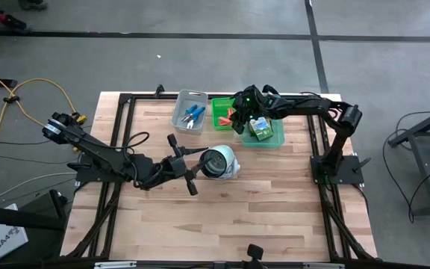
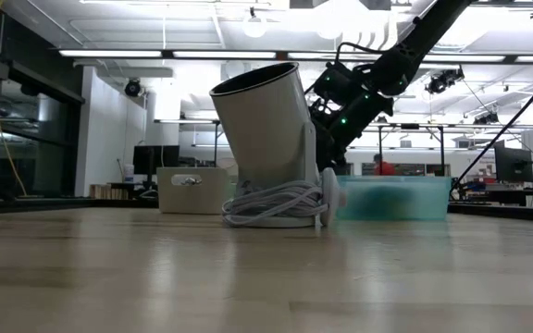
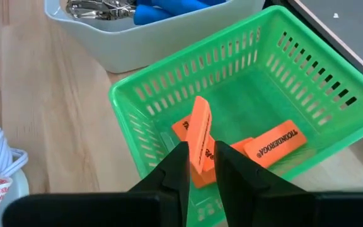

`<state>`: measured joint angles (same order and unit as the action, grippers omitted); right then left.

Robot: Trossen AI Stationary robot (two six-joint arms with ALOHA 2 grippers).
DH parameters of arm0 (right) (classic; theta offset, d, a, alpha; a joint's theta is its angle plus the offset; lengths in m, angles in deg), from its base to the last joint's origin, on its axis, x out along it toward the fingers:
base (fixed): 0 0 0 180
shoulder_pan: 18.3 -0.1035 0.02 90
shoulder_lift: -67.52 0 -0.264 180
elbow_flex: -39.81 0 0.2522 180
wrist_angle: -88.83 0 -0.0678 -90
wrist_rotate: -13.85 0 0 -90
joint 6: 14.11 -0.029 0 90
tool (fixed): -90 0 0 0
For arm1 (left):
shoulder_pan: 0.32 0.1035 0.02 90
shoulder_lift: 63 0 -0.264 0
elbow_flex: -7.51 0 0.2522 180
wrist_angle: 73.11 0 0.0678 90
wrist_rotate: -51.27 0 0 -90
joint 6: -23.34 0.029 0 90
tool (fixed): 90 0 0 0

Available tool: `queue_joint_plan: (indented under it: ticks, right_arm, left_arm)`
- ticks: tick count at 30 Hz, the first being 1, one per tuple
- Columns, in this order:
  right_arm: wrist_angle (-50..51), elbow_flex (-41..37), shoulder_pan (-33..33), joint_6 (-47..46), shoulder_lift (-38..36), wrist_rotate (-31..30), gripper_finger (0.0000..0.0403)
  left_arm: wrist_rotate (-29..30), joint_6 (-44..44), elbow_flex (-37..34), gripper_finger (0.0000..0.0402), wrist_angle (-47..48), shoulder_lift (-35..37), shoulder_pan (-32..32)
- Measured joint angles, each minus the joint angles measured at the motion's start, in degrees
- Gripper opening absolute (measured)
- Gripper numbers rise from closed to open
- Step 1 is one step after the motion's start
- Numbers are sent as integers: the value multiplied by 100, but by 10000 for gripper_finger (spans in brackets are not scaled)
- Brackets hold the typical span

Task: Pick & Place School Supplies
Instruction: Return to Home Position

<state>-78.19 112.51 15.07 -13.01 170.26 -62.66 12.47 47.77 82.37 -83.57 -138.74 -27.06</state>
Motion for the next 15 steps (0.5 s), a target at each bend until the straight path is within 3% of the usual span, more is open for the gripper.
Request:
queue_joint_plan:
  ticks: [7,15]
  right_arm:
    - [-155,0,8,0,-68,12,61]
    - [-157,96,40,-53,-700,69,60]
  left_arm:
    - [0,0,0,134,0,0,0]
    - [2,4,0,134,0,0,0]
